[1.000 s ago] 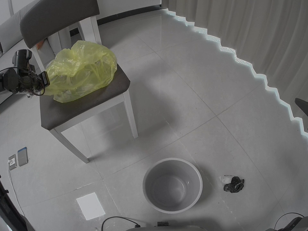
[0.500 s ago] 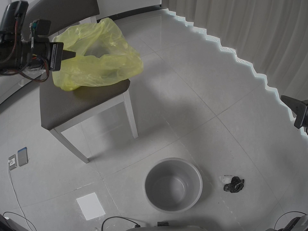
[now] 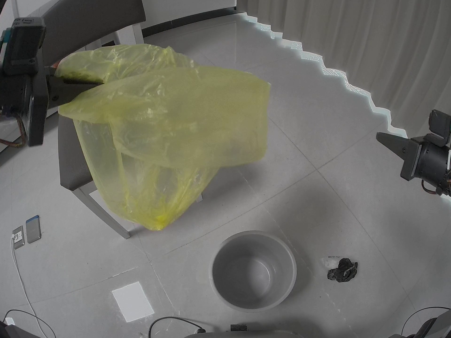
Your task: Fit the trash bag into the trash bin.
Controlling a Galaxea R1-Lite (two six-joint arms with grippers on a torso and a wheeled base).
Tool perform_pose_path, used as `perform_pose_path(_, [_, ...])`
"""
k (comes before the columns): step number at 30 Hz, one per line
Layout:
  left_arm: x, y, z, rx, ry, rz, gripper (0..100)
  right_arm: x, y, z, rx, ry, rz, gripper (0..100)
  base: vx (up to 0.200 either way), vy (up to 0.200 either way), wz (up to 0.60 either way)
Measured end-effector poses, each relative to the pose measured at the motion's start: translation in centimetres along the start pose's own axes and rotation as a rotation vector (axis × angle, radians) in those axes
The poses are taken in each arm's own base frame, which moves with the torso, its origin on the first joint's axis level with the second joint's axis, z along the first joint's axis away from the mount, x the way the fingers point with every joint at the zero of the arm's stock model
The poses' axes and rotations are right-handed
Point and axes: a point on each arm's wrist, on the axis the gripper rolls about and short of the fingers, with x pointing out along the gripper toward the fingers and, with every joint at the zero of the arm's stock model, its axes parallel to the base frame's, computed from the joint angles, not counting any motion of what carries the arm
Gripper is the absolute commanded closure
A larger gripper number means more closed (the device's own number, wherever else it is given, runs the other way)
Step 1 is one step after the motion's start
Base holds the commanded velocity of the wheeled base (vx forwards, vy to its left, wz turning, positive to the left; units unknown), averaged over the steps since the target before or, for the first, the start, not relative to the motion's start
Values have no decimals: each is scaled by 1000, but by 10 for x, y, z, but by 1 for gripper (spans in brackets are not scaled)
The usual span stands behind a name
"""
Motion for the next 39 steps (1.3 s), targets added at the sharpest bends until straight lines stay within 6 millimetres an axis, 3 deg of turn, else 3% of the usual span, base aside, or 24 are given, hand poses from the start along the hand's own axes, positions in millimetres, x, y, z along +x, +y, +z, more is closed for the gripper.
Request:
perform_pose_path(9, [-5, -18, 5, 37, -51, -83, 100, 21, 20, 8, 67, 4, 87, 100, 0, 0, 0])
perform_pose_path(16, [-8, -21, 9, 38, -80, -101, 100, 33, 47, -2, 153, 70, 181, 100, 0, 0, 0])
perform_pose_path(26, [-13, -20, 13, 41, -119, -84, 100, 32, 77, -12, 192, 128, 303, 100, 0, 0, 0])
perform_pose_path(27, [-13, -19, 13, 42, -123, -82, 100, 32, 79, -12, 190, 130, 310, 0, 0, 0, 0])
perform_pose_path(39, [-12, -21, 17, 31, -147, -91, 100, 28, 82, -9, 171, 119, 332, 0, 0, 0, 0])
